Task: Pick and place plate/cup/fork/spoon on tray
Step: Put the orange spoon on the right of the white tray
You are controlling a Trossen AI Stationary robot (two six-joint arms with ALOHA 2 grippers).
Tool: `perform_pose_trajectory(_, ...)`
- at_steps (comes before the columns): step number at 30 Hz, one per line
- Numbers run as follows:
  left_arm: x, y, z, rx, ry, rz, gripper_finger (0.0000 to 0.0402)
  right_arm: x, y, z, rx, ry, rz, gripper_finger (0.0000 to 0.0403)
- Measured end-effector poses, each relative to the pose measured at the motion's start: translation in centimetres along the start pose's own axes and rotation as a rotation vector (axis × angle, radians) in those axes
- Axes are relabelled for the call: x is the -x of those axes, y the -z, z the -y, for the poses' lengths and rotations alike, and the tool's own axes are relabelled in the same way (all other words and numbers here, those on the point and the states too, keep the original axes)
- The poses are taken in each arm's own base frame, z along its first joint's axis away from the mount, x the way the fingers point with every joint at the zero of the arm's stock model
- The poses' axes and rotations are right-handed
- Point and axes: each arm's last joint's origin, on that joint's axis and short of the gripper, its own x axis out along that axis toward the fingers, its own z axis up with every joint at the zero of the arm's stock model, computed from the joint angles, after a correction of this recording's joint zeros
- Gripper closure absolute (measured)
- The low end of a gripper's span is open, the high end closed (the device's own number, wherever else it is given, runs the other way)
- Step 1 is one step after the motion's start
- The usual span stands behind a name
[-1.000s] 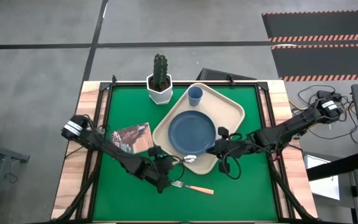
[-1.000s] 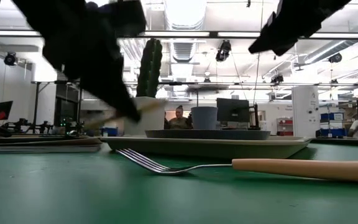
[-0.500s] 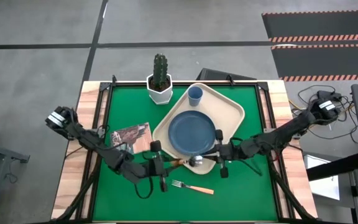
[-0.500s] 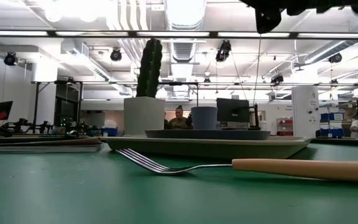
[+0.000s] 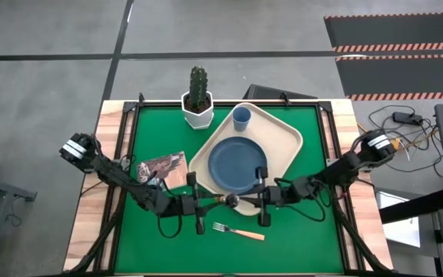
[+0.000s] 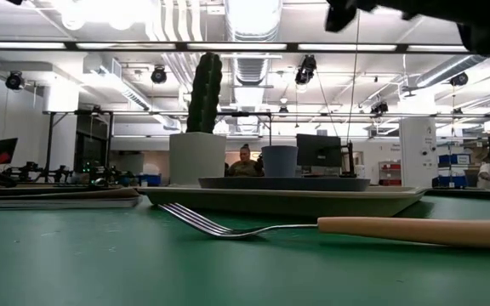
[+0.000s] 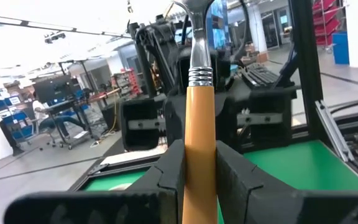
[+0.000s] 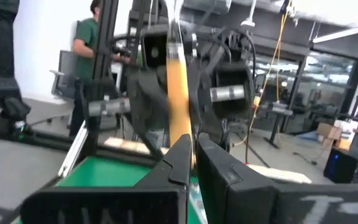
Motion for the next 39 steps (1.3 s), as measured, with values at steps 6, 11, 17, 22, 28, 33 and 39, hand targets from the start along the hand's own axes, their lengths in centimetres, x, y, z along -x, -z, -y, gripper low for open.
perform_pose_trajectory(6,0.1,0.1,0.0,-0.001,0.001,-0.001,0.0361,-1.9,-1.3,-0.3,0.038,0.024,0.051,0.0365)
perform_pose_trajectory(11,0.1,0.2,-0.1,-0.002,-0.001,-0.003,0.0361,-2.8,-2.0,-0.4,0.040,0.017,0.059,0.0311)
perform_pose_trajectory(17,-0.2,0.4,-0.5,0.000,-0.017,-0.006,0.0361,-3.5,-2.5,-0.3,0.019,0.018,0.051,0.0256)
perform_pose_trajectory(22,-0.7,0.7,-1.2,0.043,-0.040,-0.013,0.0361,-4.2,-3.1,-0.2,0.031,0.026,0.053,0.0249)
perform_pose_trajectory(28,-0.8,0.7,-1.3,0.044,-0.043,-0.011,0.0361,-4.7,-3.4,0.3,0.025,0.051,0.055,0.0266)
perform_pose_trajectory(33,-0.9,0.7,-1.5,0.044,-0.048,-0.011,0.0361,-5.1,-3.3,0.9,0.030,0.081,0.033,0.0293)
perform_pose_trajectory(39,-1.0,0.8,-1.6,0.044,-0.052,-0.012,0.0361,-5.3,-3.2,1.2,0.045,0.083,0.017,0.0347)
